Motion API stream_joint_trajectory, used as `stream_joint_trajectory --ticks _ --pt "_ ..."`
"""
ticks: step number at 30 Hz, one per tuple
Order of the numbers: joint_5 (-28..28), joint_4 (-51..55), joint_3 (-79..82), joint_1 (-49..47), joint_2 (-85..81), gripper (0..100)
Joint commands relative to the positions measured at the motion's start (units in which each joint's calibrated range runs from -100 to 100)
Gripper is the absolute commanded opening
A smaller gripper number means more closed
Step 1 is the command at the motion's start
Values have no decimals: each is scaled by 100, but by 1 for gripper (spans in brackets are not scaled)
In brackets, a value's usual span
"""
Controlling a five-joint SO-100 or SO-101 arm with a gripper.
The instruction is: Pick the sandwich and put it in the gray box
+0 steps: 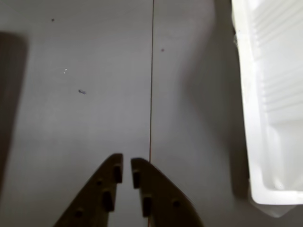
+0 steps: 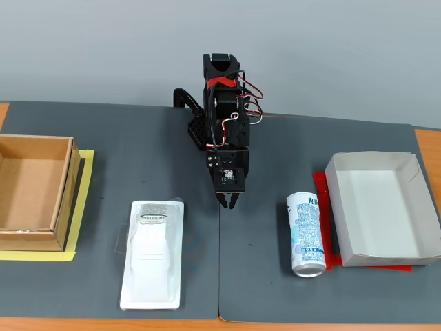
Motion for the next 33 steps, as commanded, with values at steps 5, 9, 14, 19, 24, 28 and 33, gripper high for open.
stream_joint_trajectory --ticks 5,9,14,19,24,28,33 --pt "11 -91 35 17 -51 2" --pt "11 -91 35 17 -51 2" --pt "0 -91 35 32 -51 2" --pt "21 -91 35 25 -51 2" --pt "0 -91 26 32 -51 2" --pt "37 -4 -1 17 -43 2" --pt "37 526 -390 -154 34 2"
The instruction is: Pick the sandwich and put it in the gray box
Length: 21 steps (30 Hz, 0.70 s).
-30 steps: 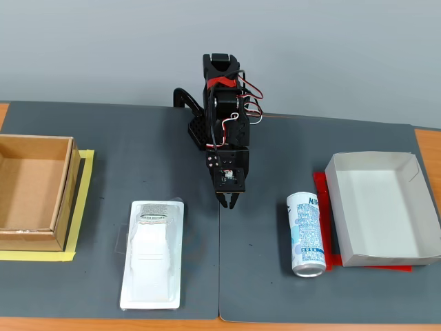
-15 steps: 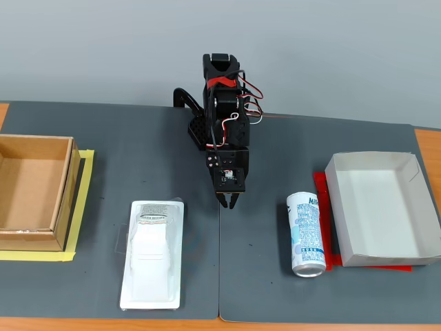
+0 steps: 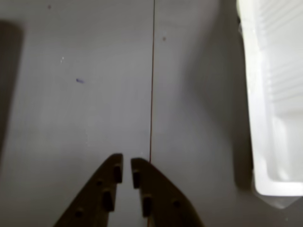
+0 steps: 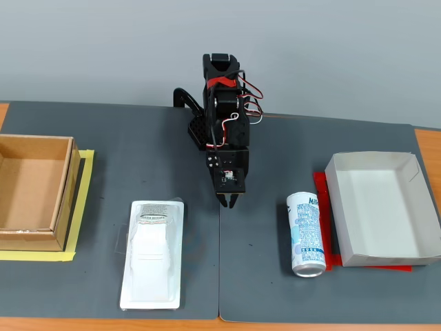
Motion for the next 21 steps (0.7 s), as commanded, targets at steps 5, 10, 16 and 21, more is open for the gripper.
stream_joint_trajectory --ticks 5,10,16,21 --pt "7 734 -906 -162 34 2" --pt "-14 1029 -1404 -169 42 2" --pt "-24 1064 -2100 -162 441 2" --pt "-24 1064 -3113 -162 2009 2"
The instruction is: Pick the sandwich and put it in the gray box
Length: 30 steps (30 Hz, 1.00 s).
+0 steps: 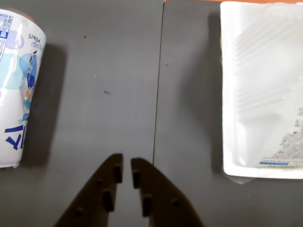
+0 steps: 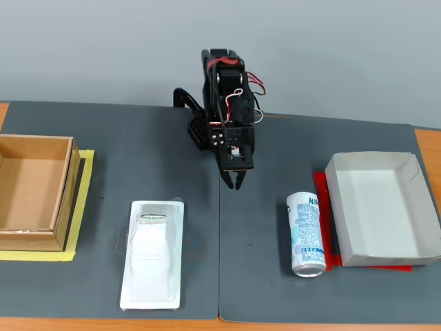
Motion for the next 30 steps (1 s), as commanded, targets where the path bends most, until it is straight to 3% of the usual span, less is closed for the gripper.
stream_joint_trajectory --ticks 1,10,19,30 --pt "-24 23 -942 -29 1235 2" --pt "-24 136 -1819 530 2388 2" --pt "17 1933 -3094 1418 2465 2" --pt "17 2011 -3375 2500 2465 2"
